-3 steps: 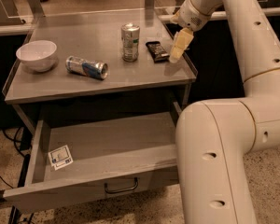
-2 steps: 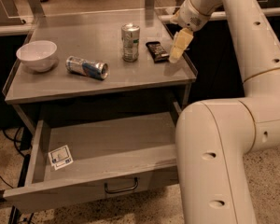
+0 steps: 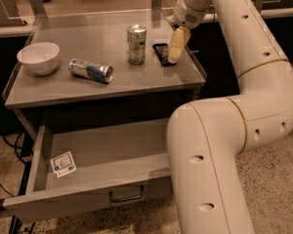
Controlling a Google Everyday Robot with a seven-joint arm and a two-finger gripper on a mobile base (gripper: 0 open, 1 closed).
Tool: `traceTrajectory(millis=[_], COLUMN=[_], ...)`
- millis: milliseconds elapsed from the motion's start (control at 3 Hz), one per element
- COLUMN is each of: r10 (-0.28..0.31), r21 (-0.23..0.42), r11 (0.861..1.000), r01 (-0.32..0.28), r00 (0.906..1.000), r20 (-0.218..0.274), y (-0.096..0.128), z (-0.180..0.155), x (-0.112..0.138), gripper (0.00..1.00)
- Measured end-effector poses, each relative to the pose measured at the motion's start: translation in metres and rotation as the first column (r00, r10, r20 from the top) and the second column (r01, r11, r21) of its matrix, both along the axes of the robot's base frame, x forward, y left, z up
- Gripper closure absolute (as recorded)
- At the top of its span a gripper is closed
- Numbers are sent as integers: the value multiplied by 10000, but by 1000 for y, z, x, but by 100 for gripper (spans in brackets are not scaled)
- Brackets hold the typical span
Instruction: Place rxbar chocolate into top drawer
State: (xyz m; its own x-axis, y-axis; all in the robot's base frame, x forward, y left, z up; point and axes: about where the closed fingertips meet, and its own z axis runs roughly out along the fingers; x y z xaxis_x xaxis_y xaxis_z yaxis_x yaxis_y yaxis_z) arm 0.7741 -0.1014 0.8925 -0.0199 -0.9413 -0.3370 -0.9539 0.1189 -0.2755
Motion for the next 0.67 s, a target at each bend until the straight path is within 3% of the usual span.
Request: traceTrajectory(millis=[333,667], r10=[-212,-157], r21=[-980,-783], r11=[9949,9968], r01=[241,180], r00=[9993,9994], r20=[306,302], y=[2,6], z=[4,-5], x=[10,15], gripper=[0,0])
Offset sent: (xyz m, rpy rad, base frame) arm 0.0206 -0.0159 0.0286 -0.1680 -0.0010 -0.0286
